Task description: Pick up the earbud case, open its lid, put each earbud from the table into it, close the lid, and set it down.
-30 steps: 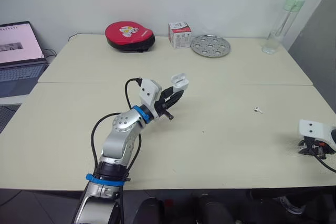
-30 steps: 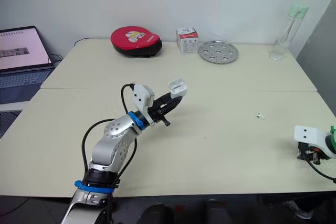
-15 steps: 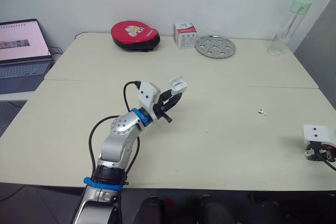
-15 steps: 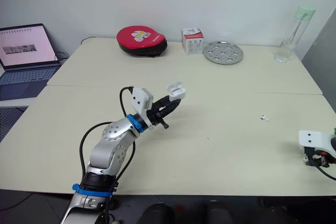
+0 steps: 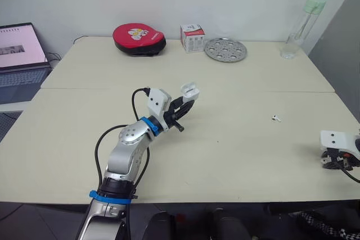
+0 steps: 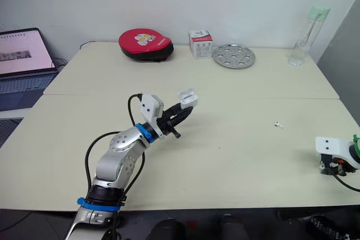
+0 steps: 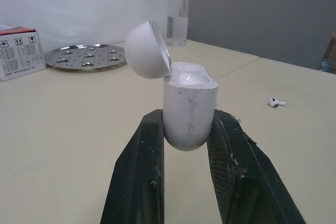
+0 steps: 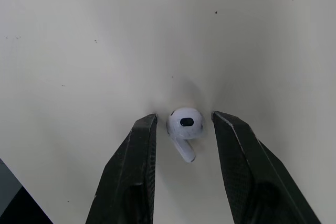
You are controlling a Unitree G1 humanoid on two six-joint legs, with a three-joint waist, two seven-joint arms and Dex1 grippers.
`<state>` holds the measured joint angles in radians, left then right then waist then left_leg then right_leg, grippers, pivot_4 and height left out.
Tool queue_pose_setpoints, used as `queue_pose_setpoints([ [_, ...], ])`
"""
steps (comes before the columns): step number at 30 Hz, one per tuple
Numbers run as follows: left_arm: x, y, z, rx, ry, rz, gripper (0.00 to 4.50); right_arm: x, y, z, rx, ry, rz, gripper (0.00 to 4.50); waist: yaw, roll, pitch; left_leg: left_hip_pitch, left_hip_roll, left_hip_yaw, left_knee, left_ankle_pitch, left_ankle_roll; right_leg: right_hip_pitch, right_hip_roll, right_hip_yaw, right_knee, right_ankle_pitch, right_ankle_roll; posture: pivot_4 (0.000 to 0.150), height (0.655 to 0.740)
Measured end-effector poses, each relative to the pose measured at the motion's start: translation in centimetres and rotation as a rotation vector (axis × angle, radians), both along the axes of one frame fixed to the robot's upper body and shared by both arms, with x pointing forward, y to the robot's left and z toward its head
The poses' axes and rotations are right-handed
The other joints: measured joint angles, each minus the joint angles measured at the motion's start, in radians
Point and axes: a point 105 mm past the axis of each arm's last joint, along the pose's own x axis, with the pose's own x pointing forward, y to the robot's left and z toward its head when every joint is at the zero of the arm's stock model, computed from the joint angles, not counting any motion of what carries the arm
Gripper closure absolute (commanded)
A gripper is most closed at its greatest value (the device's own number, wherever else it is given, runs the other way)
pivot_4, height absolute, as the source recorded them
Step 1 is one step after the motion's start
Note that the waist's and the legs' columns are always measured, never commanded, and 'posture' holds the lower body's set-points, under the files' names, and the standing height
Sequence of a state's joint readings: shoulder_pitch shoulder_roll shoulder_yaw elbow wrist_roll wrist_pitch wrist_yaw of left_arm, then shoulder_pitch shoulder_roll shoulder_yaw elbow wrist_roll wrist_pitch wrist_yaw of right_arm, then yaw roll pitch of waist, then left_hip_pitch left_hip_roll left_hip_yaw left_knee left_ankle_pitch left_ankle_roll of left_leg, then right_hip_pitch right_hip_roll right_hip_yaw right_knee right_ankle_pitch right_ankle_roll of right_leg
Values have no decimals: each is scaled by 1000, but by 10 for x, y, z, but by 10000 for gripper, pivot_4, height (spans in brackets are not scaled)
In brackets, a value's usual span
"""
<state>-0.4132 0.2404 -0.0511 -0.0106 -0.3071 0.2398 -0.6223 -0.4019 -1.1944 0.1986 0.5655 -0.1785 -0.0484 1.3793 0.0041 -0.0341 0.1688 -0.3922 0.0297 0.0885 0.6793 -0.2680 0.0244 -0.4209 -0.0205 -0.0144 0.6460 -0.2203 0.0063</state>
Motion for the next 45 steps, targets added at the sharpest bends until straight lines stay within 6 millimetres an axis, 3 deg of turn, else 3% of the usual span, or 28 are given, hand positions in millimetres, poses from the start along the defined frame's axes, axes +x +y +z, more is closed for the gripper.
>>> queue_pose_setpoints([
  [5, 0, 2, -1, 8, 4, 2, 37283, 0, 0, 0, -11, -1, 21, 27928, -3, 0, 0, 0, 0, 0, 0, 0, 0, 0, 0, 0, 0, 0, 0, 1500, 7400],
  [11, 0, 3, -2, 11, 13, 3, 37283, -3, -2, -3, -34, 9, 55, 41289, -3, -2, -1, 0, -1, 1, 0, 0, 0, 1, -1, 1, -1, 0, 0, 1500, 7400],
  [18, 0, 3, -2, 15, 12, 3, 37283, 4, 9, -1, 56, 2, -6, 41252, -7, -3, -2, 1, 0, 1, 0, 0, 0, 1, -1, 1, 0, 1, -2, 1500, 7400],
  [20, 0, 2, -2, 11, 11, -1, 37283, 16, 38, 1, 224, -28, -40, 41252, -14, -3, -2, 2, 1, 1, 0, 0, 0, 1, 0, 2, 1, 1, -2, 1500, 7400],
  [22, -1, -3, -2, 1, 8, -15, 37283, 40, 92, 15, 483, -100, -60, 41252, -27, -2, -1, 2, 1, 1, -1, 1, -1, 0, 1, 2, 3, 2, -2, 1500, 7400],
  [24, -2, -10, 1, -11, -11, -30, 37283, 65, 145, 48, 743, -202, -94, 41252, -31, 3, 1, 2, 1, 0, -2, 2, -4, -1, 0, 2, 4, 2, -3, 1500, 7400],
  [26, 0, -15, 5, -20, -32, -28, 37283, 79, 182, 89, 926, -308, -101, 41252, -25, 4, 1, 0, 1, -2, -2, 2, -4, -3, 0, 0, 5, 2, -3, 1500, 7400],
  [29, 7, -17, 11, -33, -58, 3, 37283, 81, 236, 146, 1246, -436, -98, 41252, -9, 5, 1, -4, 1, -4, -2, 2, -4, -4, 0, -3, 4, 2, -3, 1500, 7400],
  [31, 11, -21, 17, -43, -74, 9, 37283, 74, 272, 166, 1438, -442, -118, 41252, -2, 5, 0, -7, 0, -5, -2, 2, -4, -6, -1, -4, 4, 2, -3, 1500, 7400],
  [33, 14, -27, 23, -57, -93, -2, 37283, 65, 303, 171, 1550, -396, -142, 41252, 5, 5, 0, -10, -2, -4, -1, 2, -4, -9, -3, -4, 4, 2, -3, 1500, 7400],
  [36, 17, -32, 32, -70, -114, -9, 37283, 60, 320, 180, 1634, -428, -210, 41252, 10, 5, 0, -11, -4, -3, 0, 1, -3, -9, -4, -3, 2, 3, -2, 1500, 7400],
  [39, 20, -34, 41, -73, -138, -14, 37283, 60, 328, 174, 1650, -448, -257, 41252, 8, 5, 0, -11, -4, -2, 0, 0, 0, -9, -4, -3, 2, 3, -1, 1500, 7400],
  [45, 19, -36, 43, -72, -145, -30, 37283, 67, 319, 174, 1654, -542, -337, 41252, -5, 5, 0, -9, -1, -3, 0, 0, 0, -9, -1, -2, 3, 3, -2, 1500, 7400],
])
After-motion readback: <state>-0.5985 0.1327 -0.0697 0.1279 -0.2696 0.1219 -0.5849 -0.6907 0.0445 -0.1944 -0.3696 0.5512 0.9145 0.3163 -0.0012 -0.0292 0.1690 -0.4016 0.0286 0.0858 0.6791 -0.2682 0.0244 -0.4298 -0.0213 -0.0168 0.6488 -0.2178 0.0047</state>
